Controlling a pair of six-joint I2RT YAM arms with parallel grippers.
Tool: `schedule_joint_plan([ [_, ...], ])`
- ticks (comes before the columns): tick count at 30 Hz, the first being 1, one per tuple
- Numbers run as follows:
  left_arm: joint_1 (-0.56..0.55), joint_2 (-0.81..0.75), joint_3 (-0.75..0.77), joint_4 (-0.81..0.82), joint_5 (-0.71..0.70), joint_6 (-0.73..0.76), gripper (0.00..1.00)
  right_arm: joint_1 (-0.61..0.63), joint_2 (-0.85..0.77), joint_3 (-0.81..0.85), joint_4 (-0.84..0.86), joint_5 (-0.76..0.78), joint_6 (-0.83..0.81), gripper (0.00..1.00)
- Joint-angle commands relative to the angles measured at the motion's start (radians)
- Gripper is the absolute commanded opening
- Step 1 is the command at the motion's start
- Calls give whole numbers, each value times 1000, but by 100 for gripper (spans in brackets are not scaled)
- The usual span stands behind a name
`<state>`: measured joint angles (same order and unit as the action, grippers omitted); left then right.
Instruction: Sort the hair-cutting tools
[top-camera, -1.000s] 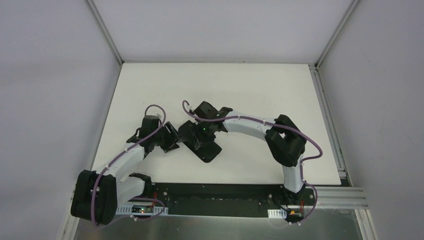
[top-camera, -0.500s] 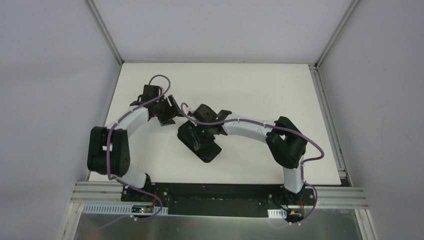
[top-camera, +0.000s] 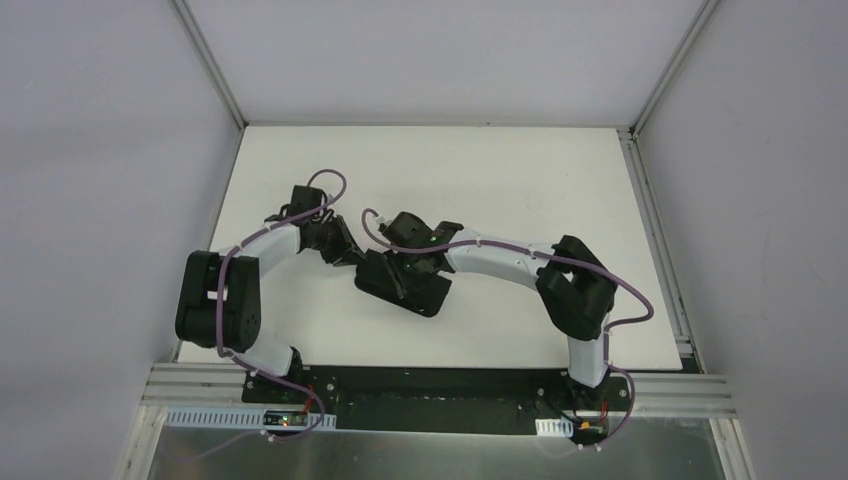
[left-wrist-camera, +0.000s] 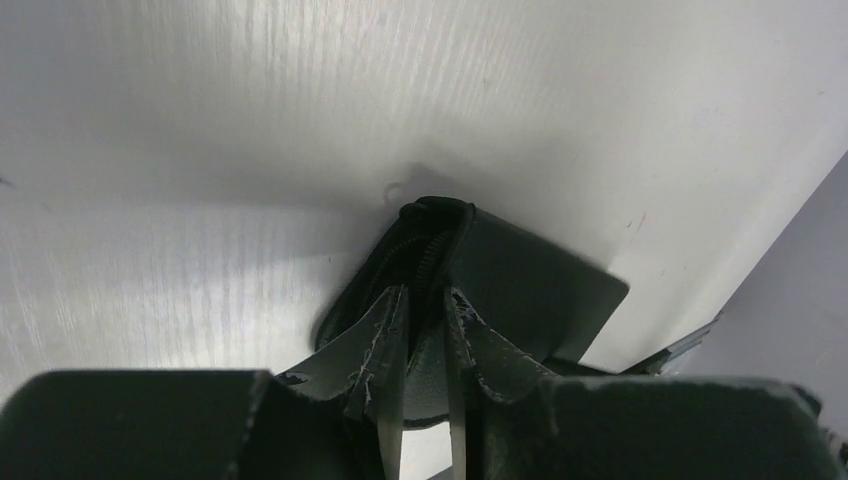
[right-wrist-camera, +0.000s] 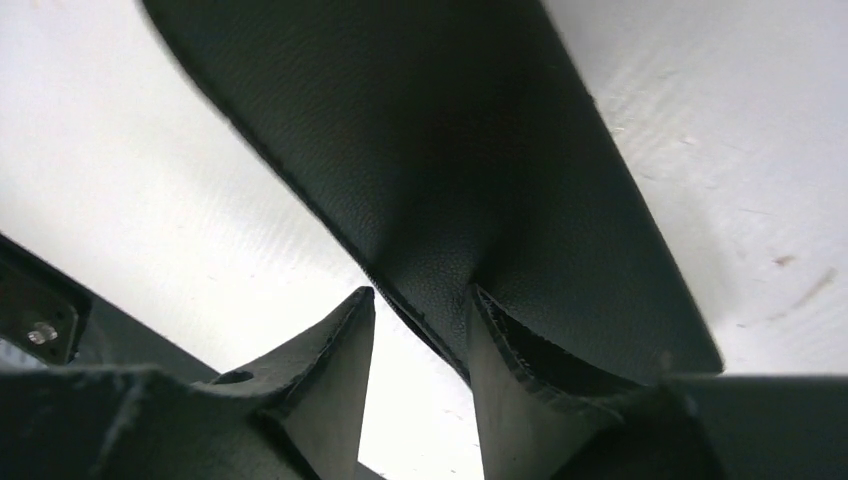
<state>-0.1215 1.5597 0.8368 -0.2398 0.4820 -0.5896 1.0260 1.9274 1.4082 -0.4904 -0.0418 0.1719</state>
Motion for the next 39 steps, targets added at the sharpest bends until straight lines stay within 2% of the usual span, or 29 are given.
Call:
schedule_joint_plan([
  [1, -49, -85, -91, -58, 6, -34, 18, -84, 38, -25, -179, 190, -98, 46],
  [5, -105, -189, -192, -37, -30, -104, 18, -147, 39, 6, -180, 201, -136, 53],
  [10, -266, -293, -271, -30, -118, -168, 19, -217, 57, 54, -181, 190, -164, 59],
  [14, -332, -379, -317, -43, -123, -185, 26, -235, 44, 50, -163, 167, -209, 61],
  [16, -332, -448, -318, -79, -139, -179, 37, -237, 24, 25, -144, 151, -219, 61],
  [19, -329, -526, -237, -186, -224, -121, 67, -237, -15, -16, -113, 137, -217, 62],
  [21, -316, -531, -151, -246, -270, -64, 74, -237, -43, -34, -101, 144, -207, 63],
  [25, -286, -380, 33, -271, -260, 80, 76, -236, -128, -57, -76, 129, -175, 66],
  [30, -292, -93, 211, -270, -129, 172, 77, -238, -191, -54, -70, 155, -63, 70],
  [34, -311, 50, 279, -271, -87, 216, 77, -245, -248, -84, -65, 216, 129, 76],
  [39, -342, 108, 316, -269, -65, 229, 76, -269, -332, -205, -12, 190, 408, 82],
])
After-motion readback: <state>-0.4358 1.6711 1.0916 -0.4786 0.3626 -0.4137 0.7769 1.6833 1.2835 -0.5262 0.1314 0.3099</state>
